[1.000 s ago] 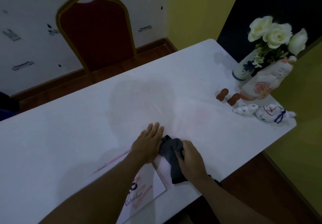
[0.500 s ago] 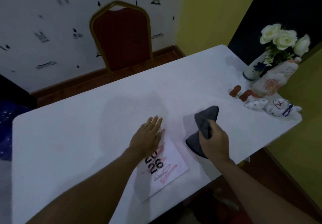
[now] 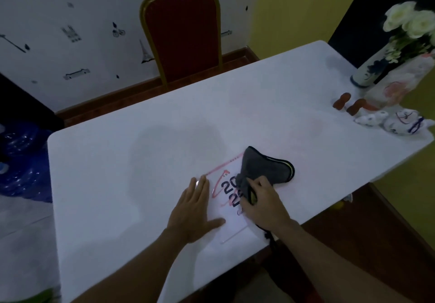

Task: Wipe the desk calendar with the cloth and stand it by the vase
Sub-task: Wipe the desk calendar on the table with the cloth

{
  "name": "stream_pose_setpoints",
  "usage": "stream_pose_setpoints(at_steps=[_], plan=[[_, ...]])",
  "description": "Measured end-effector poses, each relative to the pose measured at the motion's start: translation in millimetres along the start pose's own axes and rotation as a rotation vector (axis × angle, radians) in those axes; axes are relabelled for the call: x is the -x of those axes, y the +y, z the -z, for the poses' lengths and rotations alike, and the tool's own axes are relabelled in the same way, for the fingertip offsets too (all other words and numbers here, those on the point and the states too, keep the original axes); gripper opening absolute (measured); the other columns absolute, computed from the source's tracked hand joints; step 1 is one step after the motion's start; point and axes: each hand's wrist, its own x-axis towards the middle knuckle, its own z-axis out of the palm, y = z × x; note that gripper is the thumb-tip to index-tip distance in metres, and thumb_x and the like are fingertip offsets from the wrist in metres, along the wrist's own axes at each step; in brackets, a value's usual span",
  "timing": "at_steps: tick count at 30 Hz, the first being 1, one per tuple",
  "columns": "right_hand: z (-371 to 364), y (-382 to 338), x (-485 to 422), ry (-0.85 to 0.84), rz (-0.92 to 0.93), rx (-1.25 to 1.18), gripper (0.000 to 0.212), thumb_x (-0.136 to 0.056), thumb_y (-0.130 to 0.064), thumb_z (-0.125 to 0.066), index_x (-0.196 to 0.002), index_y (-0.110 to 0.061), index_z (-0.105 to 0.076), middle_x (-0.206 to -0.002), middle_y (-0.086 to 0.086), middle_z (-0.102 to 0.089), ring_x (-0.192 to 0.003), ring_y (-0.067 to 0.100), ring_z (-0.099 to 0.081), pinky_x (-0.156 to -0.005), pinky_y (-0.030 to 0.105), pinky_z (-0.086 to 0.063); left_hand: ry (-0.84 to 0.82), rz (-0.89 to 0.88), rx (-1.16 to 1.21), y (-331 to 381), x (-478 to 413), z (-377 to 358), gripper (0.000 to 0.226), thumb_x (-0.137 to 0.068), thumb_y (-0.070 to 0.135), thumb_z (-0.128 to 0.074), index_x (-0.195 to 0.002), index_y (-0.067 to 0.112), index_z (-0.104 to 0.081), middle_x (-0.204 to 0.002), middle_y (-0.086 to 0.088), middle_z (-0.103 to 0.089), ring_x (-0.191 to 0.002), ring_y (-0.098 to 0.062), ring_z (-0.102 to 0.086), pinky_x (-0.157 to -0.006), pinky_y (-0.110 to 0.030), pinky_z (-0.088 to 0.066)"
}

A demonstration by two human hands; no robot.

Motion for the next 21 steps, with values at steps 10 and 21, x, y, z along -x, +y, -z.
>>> stream_pose_setpoints(at_steps=[10, 21], plan=[[8, 35, -23, 0.107, 0.206, 0.615, 0.058, -0.084, -0.042, -0.074, -0.139, -0.04, -0.057, -0.141, 0.007, -0.055, -0.118, 0.038, -0.052, -0.087, 0.047, -0.038, 0.046, -0.001, 0.006, -23, -2, -10, 0.15, -0.054, 0.108, -0.036, -0.155, 0.018, 0.027, -0.166, 0.0, 0.028, -0.154, -0.021, 0.023, -0.127, -0.04, 0.003], [-38, 11, -4, 0.279, 0.061, 0.442, 0.055, -0.097, -0.059, -0.04, -0.138, -0.026, -0.056, -0.1, 0.003, -0.044, -0.095, 0.026, -0.044, -0.08, 0.039, -0.029, 0.038, -0.008, -0.001, -26, -5, -12, 0.149, -0.052, 0.11, -0.031, -0.149, 0.019, 0.035, -0.162, 0.001, 0.036, -0.151, -0.018, 0.031, -0.127, -0.04, 0.009]])
